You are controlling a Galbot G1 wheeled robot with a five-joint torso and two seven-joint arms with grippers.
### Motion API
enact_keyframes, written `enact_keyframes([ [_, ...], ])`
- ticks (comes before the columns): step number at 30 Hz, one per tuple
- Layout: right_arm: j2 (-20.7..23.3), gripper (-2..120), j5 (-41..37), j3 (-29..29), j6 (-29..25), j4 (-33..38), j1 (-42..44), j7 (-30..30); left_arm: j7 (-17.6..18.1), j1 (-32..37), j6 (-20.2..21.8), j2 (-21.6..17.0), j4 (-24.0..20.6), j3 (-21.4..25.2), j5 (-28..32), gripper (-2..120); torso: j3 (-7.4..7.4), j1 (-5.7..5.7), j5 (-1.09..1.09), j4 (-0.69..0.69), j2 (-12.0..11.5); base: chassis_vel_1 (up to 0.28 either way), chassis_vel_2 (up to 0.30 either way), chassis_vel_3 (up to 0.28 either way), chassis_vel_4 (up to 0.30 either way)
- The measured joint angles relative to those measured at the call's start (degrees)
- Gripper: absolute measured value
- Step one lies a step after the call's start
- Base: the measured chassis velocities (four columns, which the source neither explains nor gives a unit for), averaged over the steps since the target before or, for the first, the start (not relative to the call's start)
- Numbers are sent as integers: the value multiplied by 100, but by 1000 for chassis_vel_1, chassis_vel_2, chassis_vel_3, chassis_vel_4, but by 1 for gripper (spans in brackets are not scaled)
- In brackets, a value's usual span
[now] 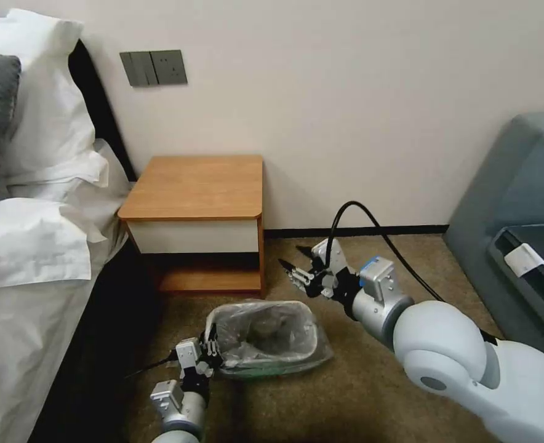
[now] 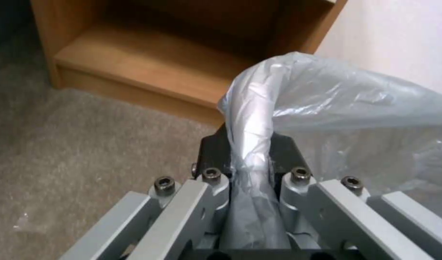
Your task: Pick up the garbage bag from the table and place it over the trash can.
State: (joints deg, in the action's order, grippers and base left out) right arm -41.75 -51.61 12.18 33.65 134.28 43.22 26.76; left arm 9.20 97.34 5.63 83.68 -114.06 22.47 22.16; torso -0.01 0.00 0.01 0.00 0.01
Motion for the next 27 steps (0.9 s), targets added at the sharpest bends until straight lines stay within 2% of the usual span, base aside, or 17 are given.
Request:
enact_keyframes([
  [2,-19,70,-25,-1,0,-22,-20,0,-34,-1,42,-2,5,24,3,9,0,0,0,1,0,0,0,0,0],
  [4,-52,81,-59,4,2,-50,-49,-5,-107,1,122,-27,6,67,19,19,0,0,0,0,0,0,0,0,0],
  [5,-52,81,-59,4,2,-50,-49,-5,-107,1,122,-27,6,67,19,19,0,0,0,0,0,0,0,0,0],
  [6,-61,86,-68,11,1,-56,-53,-6,-133,2,147,-38,6,82,19,22,0,0,-1,0,0,0,0,0,0],
  [7,-66,90,-80,18,1,-58,-56,-6,-154,1,180,-53,-4,112,19,31,0,0,-1,0,0,0,0,0,0],
  [10,-66,99,-130,27,1,-56,-56,9,-161,0,258,-62,-59,146,16,39,0,0,-1,0,0,0,0,0,0],
  [12,-67,100,-178,31,4,-42,-48,39,-164,5,281,-66,-112,166,6,49,0,0,-1,0,0,0,0,0,0],
  [14,-75,100,-191,38,6,-37,-39,48,-163,11,284,-67,-128,170,-6,52,0,0,-1,0,0,0,0,0,0],
  [16,-99,100,-208,55,7,-34,-26,72,-136,23,275,-67,-130,177,-100,63,0,0,-1,-1,0,0,0,0,0],
  [18,-112,100,-219,60,9,-32,-23,84,-117,31,261,-67,-133,182,-160,66,1,0,-1,-1,0,0,0,0,0],
  [22,-129,100,-263,54,6,28,45,153,31,56,101,-59,-215,254,-566,86,1,0,-1,0,0,0,0,0,0],
  [23,-129,100,-263,54,6,28,45,153,31,56,101,-59,-215,254,-566,86,1,0,-1,0,0,0,0,0,0],
  [26,-98,100,-255,-152,-38,96,321,161,84,101,-19,-62,-384,392,-672,96,1,0,-2,1,0,0,0,0,0],
  [27,-90,100,-132,-409,-104,101,657,89,90,146,-81,-74,-530,544,-686,99,1,0,-2,1,0,0,0,0,0],
])
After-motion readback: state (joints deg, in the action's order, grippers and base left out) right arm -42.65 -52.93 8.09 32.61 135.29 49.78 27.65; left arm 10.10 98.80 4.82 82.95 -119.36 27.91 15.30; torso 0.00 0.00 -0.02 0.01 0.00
